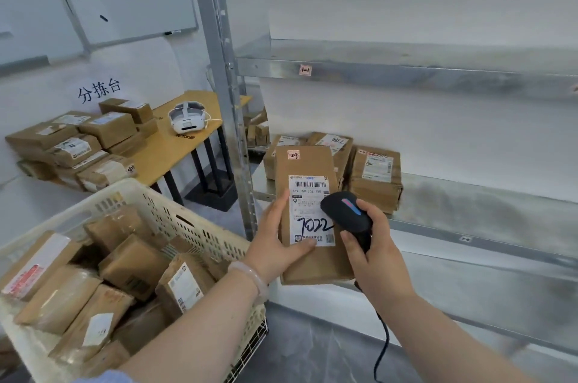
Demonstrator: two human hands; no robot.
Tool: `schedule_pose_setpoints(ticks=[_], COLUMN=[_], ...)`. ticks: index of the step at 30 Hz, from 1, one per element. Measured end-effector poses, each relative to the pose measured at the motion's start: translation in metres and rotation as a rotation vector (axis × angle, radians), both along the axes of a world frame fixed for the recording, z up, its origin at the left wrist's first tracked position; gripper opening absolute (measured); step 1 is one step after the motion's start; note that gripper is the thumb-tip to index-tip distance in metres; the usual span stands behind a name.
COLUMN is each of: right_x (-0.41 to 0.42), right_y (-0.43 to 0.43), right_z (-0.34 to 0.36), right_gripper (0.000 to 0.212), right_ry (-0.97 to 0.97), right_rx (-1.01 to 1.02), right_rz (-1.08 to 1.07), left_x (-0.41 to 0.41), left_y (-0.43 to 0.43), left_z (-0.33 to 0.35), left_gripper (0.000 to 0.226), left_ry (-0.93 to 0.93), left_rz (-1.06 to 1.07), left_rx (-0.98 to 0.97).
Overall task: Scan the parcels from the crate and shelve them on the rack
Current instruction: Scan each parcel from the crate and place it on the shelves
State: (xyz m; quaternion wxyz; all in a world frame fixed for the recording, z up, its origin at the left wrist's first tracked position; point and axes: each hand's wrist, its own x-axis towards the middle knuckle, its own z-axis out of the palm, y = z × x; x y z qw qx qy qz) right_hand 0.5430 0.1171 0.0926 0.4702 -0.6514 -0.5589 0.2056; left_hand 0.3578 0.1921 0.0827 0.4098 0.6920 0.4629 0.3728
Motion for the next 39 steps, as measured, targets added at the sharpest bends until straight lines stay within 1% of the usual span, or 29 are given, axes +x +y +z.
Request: schedule_pose_setpoints(ticks=[3, 9, 12, 16, 20, 25, 29, 33, 39], right_x=[0.004, 0.003, -0.001, -0.008, -0.014, -0.017, -0.016, -0.018, -0.015], right_y=[-0.005, -0.012, -0.012, -0.013, -0.017, -0.024, -0.028, -0.031, -0.032], right_z=[0.004, 0.029, 0.047, 0.068, 0.081, 0.088, 0.091, 0.092, 0.091], right_gripper=[0.059, 0.061, 0.056, 0.047, 0.046, 0.043, 0.041, 0.045, 0.045], right_ry=[0.033, 0.031, 0.024, 0.054, 0.068, 0.089, 0.094, 0.084, 0.079], right_rx=[0.014, 0.037, 0.063, 0.106, 0.109, 0.087, 0.101, 0.116, 0.116], right_rz=[-0.027, -0.069, -0.106, -0.117, -0.125, -0.167, -0.209, -0.238, -0.27], left_x=[0.008, 0.016, 0.021, 0.031, 0.041, 0.054, 0.062, 0.069, 0.076], left_y=[0.005, 0.015, 0.019, 0.027, 0.033, 0.038, 0.039, 0.041, 0.043], left_z=[-0.002, 0.0, 0.006, 0.012, 0.011, 0.01, 0.008, 0.005, 0.004], left_gripper=[0.099, 0.1, 0.102, 0.103, 0.099, 0.099, 0.098, 0.098, 0.099], left_ry=[0.012, -0.055, -0.088, -0.082, -0.087, -0.107, -0.091, -0.079, -0.074], left_rz=[-0.017, -0.024, -0.024, -0.039, -0.079, -0.096, -0.139, -0.163, -0.187], left_rx=[0.062, 0.09, 0.08, 0.093, 0.104, 0.092, 0.117, 0.119, 0.112])
